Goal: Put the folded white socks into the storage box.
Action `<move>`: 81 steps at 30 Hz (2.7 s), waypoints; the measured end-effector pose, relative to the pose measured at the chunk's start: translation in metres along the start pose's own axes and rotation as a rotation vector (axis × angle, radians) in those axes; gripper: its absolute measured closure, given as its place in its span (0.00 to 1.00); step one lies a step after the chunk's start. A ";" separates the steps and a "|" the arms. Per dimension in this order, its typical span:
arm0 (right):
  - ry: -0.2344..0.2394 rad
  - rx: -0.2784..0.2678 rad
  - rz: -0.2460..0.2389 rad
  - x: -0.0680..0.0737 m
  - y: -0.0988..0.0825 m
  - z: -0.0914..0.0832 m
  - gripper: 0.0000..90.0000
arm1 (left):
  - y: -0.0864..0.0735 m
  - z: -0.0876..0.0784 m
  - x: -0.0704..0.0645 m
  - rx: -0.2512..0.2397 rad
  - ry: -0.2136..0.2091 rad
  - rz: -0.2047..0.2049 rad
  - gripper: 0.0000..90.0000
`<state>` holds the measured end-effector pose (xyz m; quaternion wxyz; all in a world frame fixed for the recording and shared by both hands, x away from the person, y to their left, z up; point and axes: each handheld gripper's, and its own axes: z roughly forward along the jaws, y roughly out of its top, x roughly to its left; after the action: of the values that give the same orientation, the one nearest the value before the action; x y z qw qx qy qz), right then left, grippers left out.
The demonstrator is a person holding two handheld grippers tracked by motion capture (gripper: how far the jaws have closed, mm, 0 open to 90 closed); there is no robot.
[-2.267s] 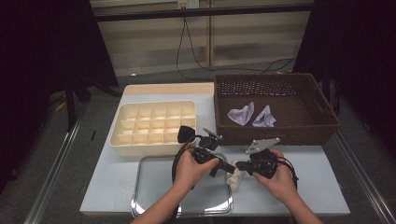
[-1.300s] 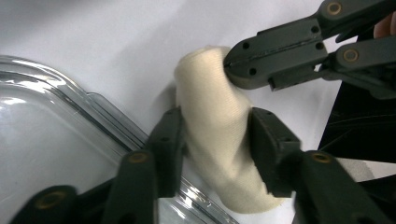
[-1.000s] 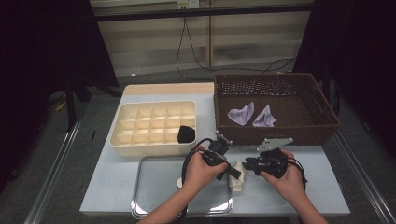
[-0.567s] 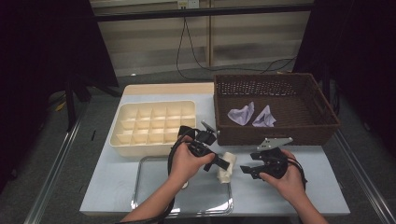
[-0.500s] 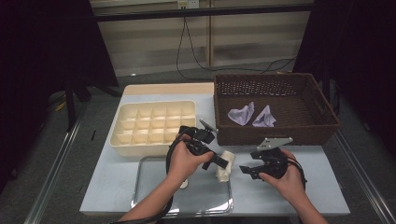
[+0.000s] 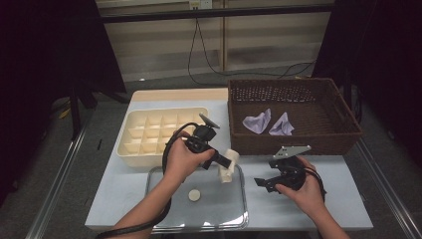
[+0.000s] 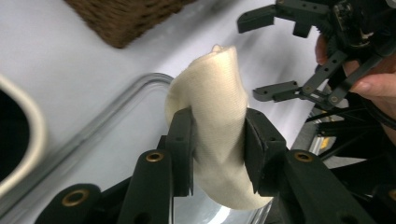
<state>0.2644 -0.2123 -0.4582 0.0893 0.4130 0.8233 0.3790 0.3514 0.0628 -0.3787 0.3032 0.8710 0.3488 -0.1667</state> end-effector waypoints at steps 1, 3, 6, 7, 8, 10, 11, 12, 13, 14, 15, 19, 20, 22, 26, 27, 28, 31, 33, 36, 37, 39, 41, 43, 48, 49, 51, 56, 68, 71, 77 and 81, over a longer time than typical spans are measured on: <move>-0.002 0.001 0.000 0.000 0.000 0.000 0.15 | 0.000 -0.004 0.001 0.003 0.009 -0.010 0.73; -0.001 0.000 0.002 0.000 0.000 0.000 0.14 | 0.001 -0.009 0.002 -0.010 0.018 -0.021 0.73; 0.025 0.004 -0.003 0.000 -0.001 0.000 0.08 | 0.002 -0.016 0.006 -0.001 0.029 -0.016 0.73; 0.031 0.005 0.000 0.000 -0.001 0.000 0.08 | 0.002 -0.018 0.007 0.002 0.034 -0.018 0.73; 0.032 0.002 -0.002 -0.001 -0.001 0.000 0.08 | 0.002 -0.019 0.007 -0.008 0.038 -0.020 0.73; 0.027 0.001 -0.006 0.000 -0.001 -0.001 0.08 | 0.004 -0.023 0.009 -0.004 0.039 -0.021 0.73; 0.034 -0.003 -0.007 0.000 0.000 -0.001 0.08 | 0.005 -0.025 0.009 -0.006 0.041 -0.022 0.73; 0.039 -0.008 -0.005 0.000 0.000 -0.001 0.08 | 0.005 -0.026 0.008 -0.024 0.044 -0.047 0.73; 0.037 -0.007 -0.003 0.000 0.000 -0.001 0.08 | 0.006 -0.029 0.009 -0.017 0.042 -0.034 0.73; 0.037 -0.004 -0.007 0.000 -0.001 -0.001 0.08 | 0.007 -0.030 0.010 -0.015 0.047 -0.028 0.73; 0.037 -0.002 -0.009 0.000 -0.001 -0.001 0.08 | 0.008 -0.033 0.011 -0.012 0.054 -0.028 0.73; 0.034 0.006 -0.009 0.000 -0.001 0.000 0.07 | 0.011 -0.041 0.014 -0.037 0.062 -0.062 0.73; 0.034 0.005 -0.008 0.000 -0.001 0.000 0.07 | 0.012 -0.044 0.016 -0.031 0.063 -0.051 0.73; 0.028 0.003 -0.009 0.001 -0.001 0.000 0.07 | 0.013 -0.049 0.018 -0.036 0.069 -0.051 0.73; 0.015 0.006 -0.013 0.001 -0.001 0.000 0.07 | 0.015 -0.057 0.022 -0.024 0.087 -0.039 0.73; 0.016 0.007 -0.014 0.001 -0.001 0.000 0.07 | 0.015 -0.059 0.023 -0.029 0.096 -0.045 0.73; 0.016 0.008 -0.013 0.001 -0.001 0.000 0.07 | 0.015 -0.061 0.024 -0.036 0.098 -0.052 0.73; 0.019 0.004 -0.017 0.002 -0.001 0.000 0.07 | 0.015 -0.068 0.029 -0.033 0.108 -0.046 0.73; 0.022 0.000 -0.016 0.002 -0.001 0.000 0.07 | 0.015 -0.071 0.032 -0.042 0.117 -0.062 0.73; 0.021 0.010 -0.013 0.003 -0.001 0.000 0.07 | 0.015 -0.076 0.037 -0.052 0.146 -0.072 0.73; 0.033 0.012 -0.012 0.002 -0.001 0.001 0.07 | 0.015 -0.078 0.039 -0.046 0.148 -0.070 0.73; 0.023 0.017 -0.013 0.002 -0.002 0.002 0.07 | 0.014 -0.081 0.042 -0.058 0.154 -0.086 0.73; 0.024 0.022 -0.014 0.002 -0.002 0.003 0.07 | 0.014 -0.084 0.046 -0.052 0.165 -0.078 0.73; 0.029 0.018 -0.015 0.002 -0.002 0.003 0.07 | 0.013 -0.086 0.050 -0.051 0.167 -0.094 0.73; 0.031 0.016 -0.014 0.002 -0.002 0.003 0.07 | 0.011 -0.090 0.062 -0.054 0.207 -0.106 0.73; 0.034 0.014 -0.014 0.003 -0.002 0.003 0.07 | 0.011 -0.091 0.065 -0.053 0.214 -0.110 0.73; 0.037 0.013 -0.014 0.003 -0.002 0.003 0.07 | 0.009 -0.092 0.071 -0.051 0.229 -0.108 0.73; 0.035 0.018 -0.012 0.003 -0.002 0.003 0.07 | 0.005 -0.091 0.084 -0.061 0.244 -0.129 0.73; 0.034 0.019 -0.016 0.003 -0.002 0.003 0.07 | 0.000 -0.080 0.099 -0.052 0.300 -0.135 0.74; 0.040 0.017 -0.017 0.003 -0.002 0.004 0.07 | -0.001 -0.076 0.102 -0.052 0.303 -0.144 0.74; 0.043 0.016 -0.020 0.003 -0.002 0.004 0.07 | -0.003 -0.070 0.108 -0.041 0.311 -0.145 0.74; 0.043 0.014 -0.020 0.003 -0.002 0.004 0.07 | -0.005 -0.064 0.113 -0.038 0.311 -0.158 0.74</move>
<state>0.2634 -0.2088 -0.4622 0.0725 0.3970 0.8318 0.3811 0.4316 0.1642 -0.3885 0.2477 0.8503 0.4620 -0.0465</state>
